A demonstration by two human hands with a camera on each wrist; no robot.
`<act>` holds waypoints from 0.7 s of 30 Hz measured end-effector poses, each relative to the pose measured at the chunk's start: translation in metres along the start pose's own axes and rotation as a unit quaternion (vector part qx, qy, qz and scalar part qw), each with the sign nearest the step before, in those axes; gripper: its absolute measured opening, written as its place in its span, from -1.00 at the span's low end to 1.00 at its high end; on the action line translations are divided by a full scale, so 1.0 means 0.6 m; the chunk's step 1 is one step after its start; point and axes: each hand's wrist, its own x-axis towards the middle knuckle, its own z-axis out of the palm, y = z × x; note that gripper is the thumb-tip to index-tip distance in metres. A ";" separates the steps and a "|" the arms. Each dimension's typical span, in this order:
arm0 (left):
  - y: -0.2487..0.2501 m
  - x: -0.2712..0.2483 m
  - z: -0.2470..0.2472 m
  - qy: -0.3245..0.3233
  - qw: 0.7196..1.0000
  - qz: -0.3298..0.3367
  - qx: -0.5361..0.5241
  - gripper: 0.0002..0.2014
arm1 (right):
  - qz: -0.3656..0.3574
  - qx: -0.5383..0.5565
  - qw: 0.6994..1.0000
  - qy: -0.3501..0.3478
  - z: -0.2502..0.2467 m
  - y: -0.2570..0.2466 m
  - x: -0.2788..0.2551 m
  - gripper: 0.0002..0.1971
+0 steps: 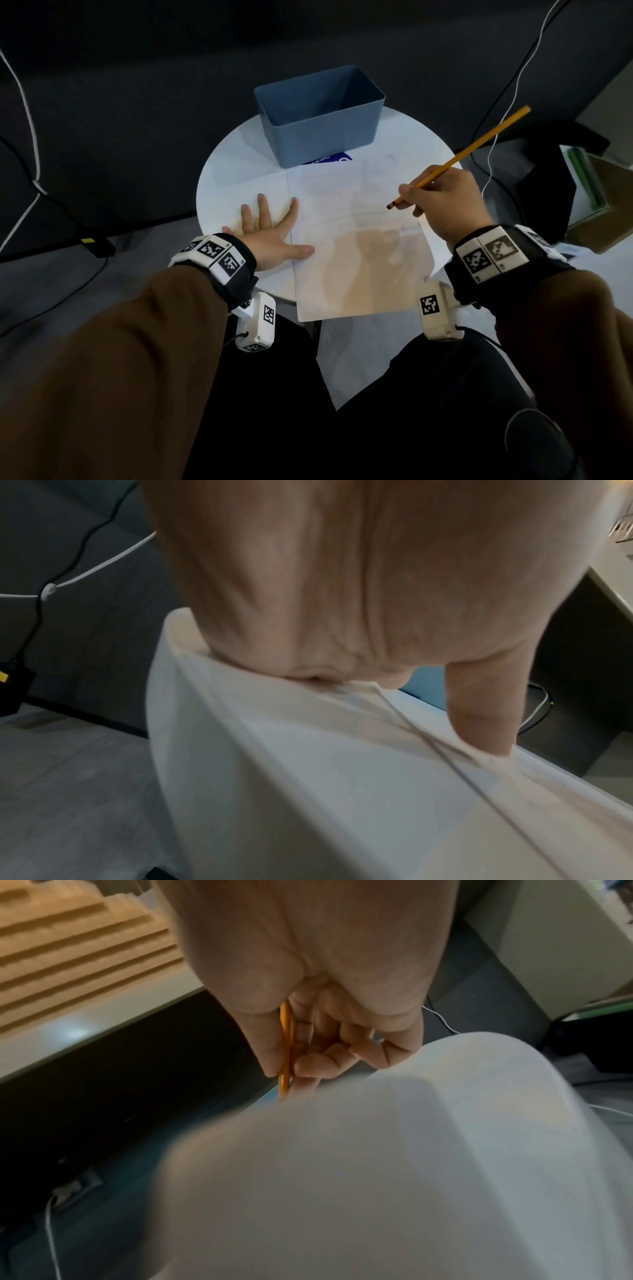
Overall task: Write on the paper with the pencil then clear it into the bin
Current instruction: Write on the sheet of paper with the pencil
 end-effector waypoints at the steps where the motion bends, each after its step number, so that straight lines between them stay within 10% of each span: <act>1: 0.000 -0.001 -0.001 0.004 1.000 0.002 -0.014 -0.12 | 0.010 0.020 1.000 0.002 -0.001 0.000 0.002 -0.86; 21: -0.001 0.001 0.001 -0.003 1.000 0.011 0.001 0.03 | -0.005 0.118 0.992 -0.042 -0.006 -0.082 -0.023 -0.85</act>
